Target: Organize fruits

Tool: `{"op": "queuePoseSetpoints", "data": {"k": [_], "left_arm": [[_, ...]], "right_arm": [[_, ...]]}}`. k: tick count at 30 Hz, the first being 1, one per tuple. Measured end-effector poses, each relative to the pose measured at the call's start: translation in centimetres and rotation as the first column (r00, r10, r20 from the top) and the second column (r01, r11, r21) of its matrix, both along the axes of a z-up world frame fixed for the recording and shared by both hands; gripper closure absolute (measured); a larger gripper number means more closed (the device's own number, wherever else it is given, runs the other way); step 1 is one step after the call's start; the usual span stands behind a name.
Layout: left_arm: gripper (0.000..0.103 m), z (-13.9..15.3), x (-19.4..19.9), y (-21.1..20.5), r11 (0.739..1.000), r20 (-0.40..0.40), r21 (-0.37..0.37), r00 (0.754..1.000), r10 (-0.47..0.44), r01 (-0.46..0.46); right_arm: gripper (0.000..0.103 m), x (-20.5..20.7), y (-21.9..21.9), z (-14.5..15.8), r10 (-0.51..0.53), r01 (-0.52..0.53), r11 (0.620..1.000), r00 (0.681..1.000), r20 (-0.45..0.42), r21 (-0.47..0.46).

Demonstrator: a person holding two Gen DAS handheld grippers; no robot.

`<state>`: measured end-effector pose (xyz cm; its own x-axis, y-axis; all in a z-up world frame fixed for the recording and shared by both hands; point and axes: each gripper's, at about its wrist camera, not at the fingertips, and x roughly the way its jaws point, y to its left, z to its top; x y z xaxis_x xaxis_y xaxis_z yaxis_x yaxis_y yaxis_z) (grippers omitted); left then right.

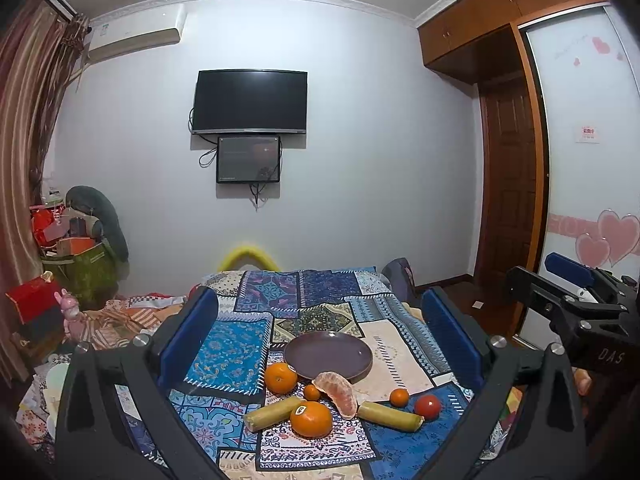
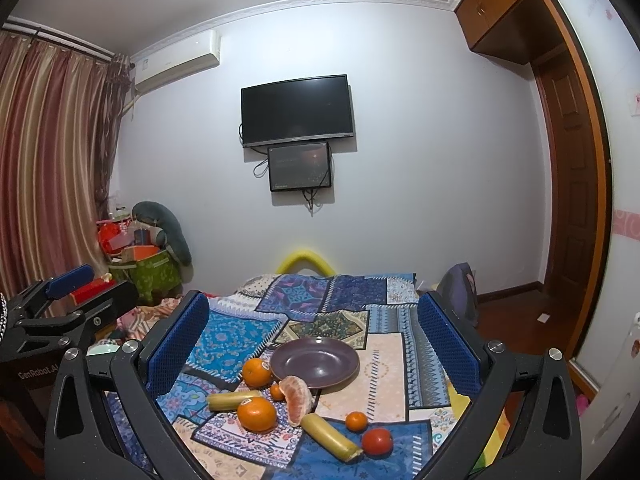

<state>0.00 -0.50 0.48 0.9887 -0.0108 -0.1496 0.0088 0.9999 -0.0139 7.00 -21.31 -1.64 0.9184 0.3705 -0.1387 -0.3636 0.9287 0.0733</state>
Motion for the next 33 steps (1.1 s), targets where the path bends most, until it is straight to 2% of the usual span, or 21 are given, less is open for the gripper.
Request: {"op": "queuePoseSetpoints", "data": {"k": [33], "left_arm": [[0.0,-0.24,0.43,-0.06,1.0,-0.015,-0.008,1.0,0.0,0.0]], "right_arm": [[0.0,-0.3,0.1,0.36,0.007,-0.007,1.0,1.0,0.011,0.008]]}}
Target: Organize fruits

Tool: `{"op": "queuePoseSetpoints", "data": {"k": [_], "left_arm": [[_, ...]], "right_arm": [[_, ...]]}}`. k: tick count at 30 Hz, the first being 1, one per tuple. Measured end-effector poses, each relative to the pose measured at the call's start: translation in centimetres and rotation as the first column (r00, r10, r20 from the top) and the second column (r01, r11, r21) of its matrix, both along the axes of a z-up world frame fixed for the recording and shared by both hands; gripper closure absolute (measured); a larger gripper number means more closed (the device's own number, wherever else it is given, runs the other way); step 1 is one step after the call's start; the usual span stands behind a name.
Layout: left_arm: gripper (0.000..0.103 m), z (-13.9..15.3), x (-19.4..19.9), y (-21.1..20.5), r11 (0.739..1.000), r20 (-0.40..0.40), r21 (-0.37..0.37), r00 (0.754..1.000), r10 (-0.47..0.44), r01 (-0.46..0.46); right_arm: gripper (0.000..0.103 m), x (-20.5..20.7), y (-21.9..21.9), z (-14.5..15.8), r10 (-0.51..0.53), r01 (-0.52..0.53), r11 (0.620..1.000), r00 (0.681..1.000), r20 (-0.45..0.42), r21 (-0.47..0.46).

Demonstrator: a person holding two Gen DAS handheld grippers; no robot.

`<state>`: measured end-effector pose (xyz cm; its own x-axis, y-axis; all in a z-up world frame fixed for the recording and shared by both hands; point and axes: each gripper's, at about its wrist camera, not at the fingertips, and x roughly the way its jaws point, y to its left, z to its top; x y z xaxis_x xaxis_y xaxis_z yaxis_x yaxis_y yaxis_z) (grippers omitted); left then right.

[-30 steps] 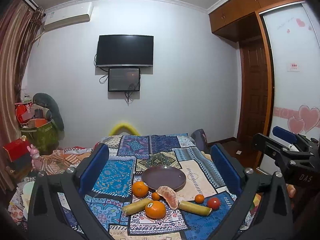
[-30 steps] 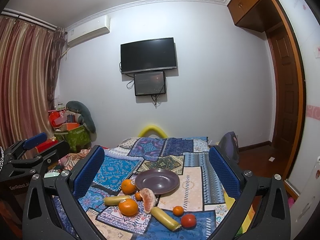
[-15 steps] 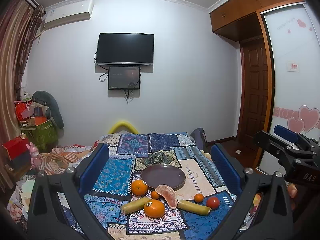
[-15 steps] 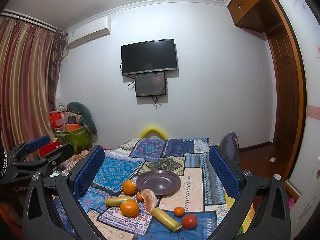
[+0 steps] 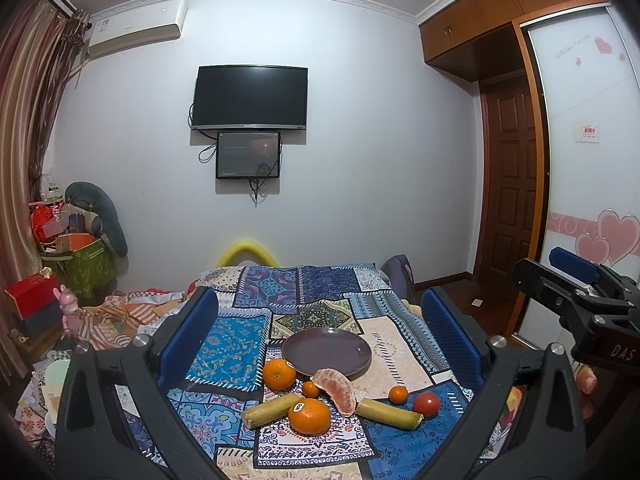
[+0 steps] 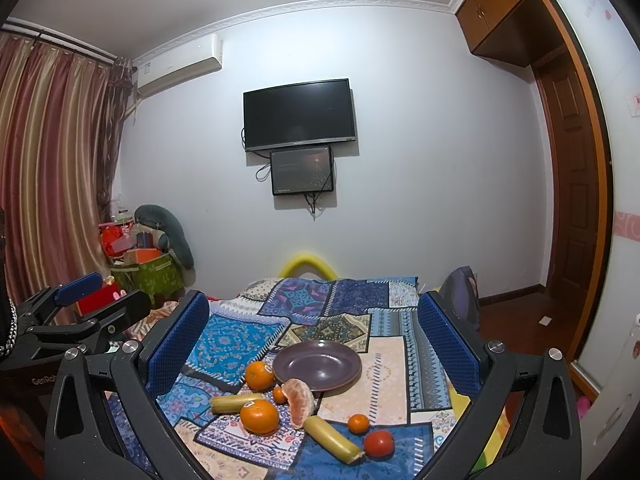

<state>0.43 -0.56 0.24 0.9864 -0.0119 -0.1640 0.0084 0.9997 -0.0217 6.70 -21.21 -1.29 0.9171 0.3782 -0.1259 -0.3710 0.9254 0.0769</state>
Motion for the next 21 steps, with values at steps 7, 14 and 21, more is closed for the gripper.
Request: {"op": "queuePoseSetpoints", "data": {"k": [7,14,21], "left_arm": [[0.0,0.0,0.0,0.0,1.0,-0.001,-0.001,1.0,0.0,0.0],[0.0,-0.2,0.2,0.2,1.0,-0.006,-0.004,1.0,-0.002,0.002],[0.0,-0.8,1.4,0.6,1.0,-0.017,0.001,1.0,0.002,-0.002]], "right_arm": [[0.0,0.0,0.0,0.0,0.003,-0.003,1.0,1.0,0.001,-0.004],[0.0,0.1,0.0,-0.2,0.004,-0.004,1.0,1.0,0.001,-0.007],[0.0,1.3,0.0,-0.9,0.006,-0.007,1.0,1.0,-0.024,-0.013]]}}
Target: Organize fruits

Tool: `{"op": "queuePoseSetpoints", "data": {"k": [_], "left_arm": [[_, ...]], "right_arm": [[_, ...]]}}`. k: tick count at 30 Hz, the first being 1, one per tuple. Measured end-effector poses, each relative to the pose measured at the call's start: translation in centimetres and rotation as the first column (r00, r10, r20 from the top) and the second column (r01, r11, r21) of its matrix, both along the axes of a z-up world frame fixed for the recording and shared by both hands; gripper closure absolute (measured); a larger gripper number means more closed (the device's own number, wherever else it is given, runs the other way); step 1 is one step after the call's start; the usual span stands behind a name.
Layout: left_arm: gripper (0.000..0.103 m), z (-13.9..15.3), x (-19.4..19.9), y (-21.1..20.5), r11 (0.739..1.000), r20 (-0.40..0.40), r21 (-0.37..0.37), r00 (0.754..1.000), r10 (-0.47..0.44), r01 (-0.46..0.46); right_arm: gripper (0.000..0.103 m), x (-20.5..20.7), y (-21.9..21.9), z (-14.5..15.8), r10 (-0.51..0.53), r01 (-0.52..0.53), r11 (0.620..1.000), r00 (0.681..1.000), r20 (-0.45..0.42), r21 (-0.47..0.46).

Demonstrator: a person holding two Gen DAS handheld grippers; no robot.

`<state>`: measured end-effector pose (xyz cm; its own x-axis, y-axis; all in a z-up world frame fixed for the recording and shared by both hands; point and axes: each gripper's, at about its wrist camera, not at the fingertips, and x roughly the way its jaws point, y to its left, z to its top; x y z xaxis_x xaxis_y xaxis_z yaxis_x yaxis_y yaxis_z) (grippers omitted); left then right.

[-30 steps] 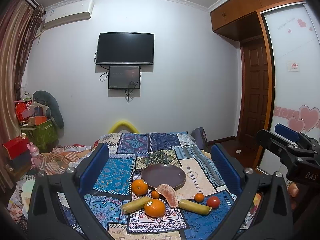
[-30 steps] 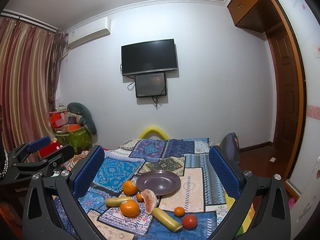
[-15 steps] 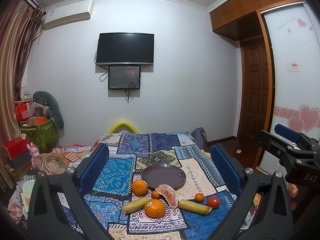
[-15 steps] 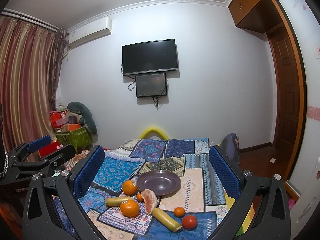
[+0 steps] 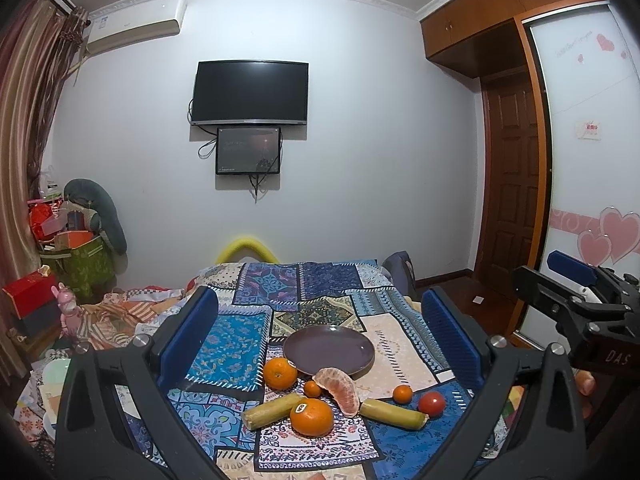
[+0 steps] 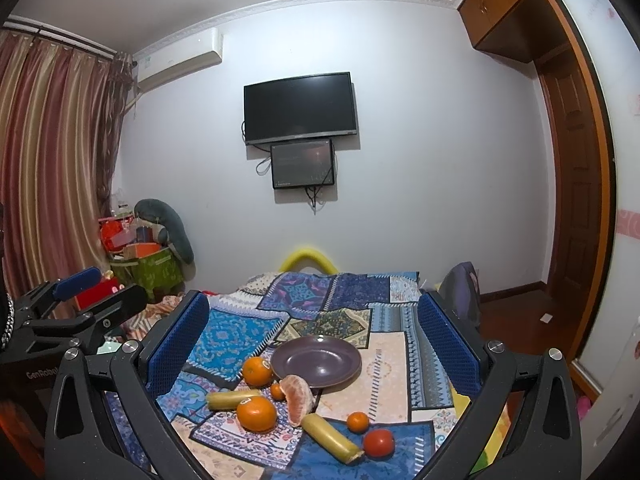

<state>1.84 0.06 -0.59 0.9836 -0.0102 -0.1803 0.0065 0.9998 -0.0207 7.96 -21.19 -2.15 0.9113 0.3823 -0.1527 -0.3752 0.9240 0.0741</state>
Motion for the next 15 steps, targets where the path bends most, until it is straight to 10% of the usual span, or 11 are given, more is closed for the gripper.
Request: {"op": "queuePoseSetpoints", "data": {"k": [15], "left_arm": [[0.0,-4.4,7.0,3.7,0.997,-0.16,0.038,0.985,0.071,-0.066]], "right_arm": [[0.0,6.8,1.9,-4.3,0.018,-0.033,0.994,0.99,-0.141,-0.109]]}}
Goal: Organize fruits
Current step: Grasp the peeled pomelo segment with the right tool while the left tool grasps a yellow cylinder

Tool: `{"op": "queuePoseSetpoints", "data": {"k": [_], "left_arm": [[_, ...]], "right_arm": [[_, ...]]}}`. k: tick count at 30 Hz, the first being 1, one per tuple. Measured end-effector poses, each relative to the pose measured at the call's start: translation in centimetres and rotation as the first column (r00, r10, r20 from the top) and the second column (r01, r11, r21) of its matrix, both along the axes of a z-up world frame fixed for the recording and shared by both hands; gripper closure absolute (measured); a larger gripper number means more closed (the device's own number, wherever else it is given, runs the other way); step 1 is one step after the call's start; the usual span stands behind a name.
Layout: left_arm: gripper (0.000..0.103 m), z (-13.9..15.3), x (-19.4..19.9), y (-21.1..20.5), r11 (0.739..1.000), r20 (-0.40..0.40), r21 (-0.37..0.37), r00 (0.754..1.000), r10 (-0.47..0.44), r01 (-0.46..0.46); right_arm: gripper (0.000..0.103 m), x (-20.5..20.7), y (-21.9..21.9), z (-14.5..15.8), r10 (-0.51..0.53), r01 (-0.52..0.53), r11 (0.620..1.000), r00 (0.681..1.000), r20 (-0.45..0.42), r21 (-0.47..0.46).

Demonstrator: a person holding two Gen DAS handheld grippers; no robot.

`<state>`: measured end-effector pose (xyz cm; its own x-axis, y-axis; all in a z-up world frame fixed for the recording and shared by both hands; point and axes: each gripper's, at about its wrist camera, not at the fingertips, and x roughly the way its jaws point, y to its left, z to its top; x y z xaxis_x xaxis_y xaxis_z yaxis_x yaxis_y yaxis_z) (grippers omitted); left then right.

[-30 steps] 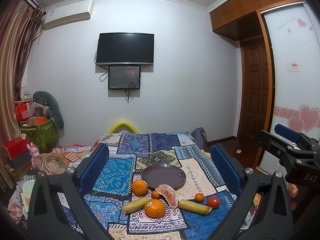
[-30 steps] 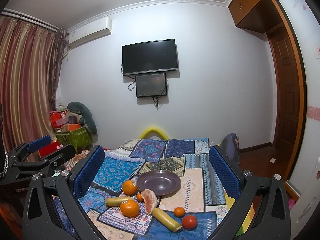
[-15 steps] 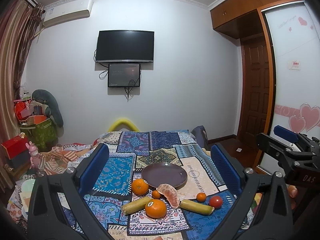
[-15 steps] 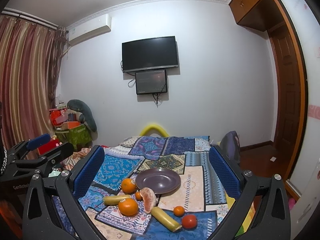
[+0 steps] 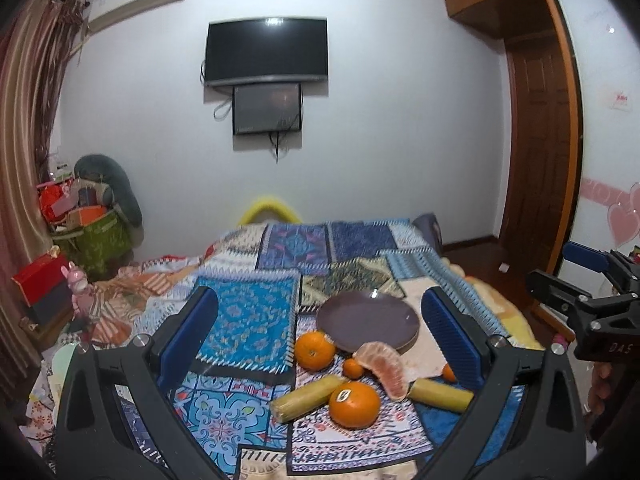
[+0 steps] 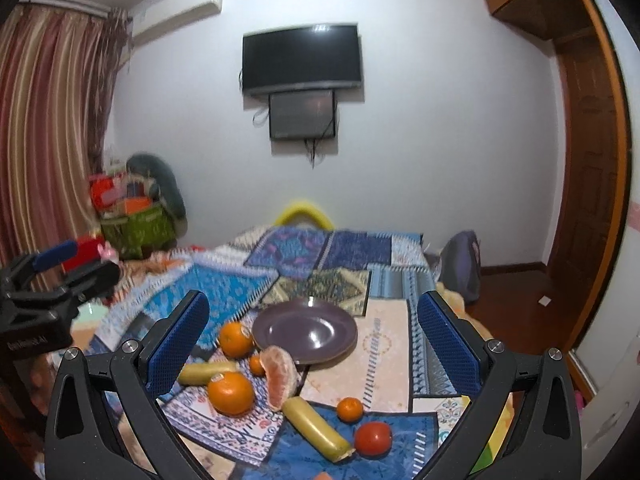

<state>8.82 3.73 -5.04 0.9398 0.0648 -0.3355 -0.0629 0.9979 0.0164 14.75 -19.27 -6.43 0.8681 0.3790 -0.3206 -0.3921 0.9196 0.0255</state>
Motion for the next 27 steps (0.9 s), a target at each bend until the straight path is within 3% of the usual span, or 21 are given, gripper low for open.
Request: {"op": "queuePoseSetpoints", "data": {"k": [4,6,8,14,21,27], "left_arm": [[0.0,-1.8,2.1,1.0,0.999,-0.059,0.036,0.998,0.014,-0.012],[0.007,-2.9,3.1,1.3,0.999,-0.09,0.048,0.996,0.018,-0.014],[0.024,-4.0,4.4,1.9,0.999,-0.15,0.05,0.989,0.01,-0.002],[0.029,-7.6,7.4,3.4,1.0,-0.271,0.029,0.963,0.002,0.006],[0.029,-12.9,10.5,5.5,0.998,-0.428,-0.05,0.902,-0.051,0.033],[0.029,-16.0,11.7,5.8,0.995,-0.481,-0.077,0.871,-0.097,0.068]], "right_arm": [[0.003,2.1,0.9,-1.9,0.025,-0.027,0.998,0.998,-0.053,-0.052],[0.007,3.0,1.3,-2.9,0.032,-0.038,0.996,0.996,-0.078,-0.079],[0.014,3.9,1.7,-3.7,0.041,-0.052,0.994,0.993,-0.111,-0.1],[0.036,6.9,2.9,-6.3,0.096,-0.123,0.987,0.967,-0.236,-0.103],[0.037,9.2,4.2,-9.9,0.138,-0.18,0.98,0.922,-0.361,-0.086],[0.037,11.1,5.8,-12.8,0.17,-0.244,0.964,0.873,-0.458,-0.107]]}}
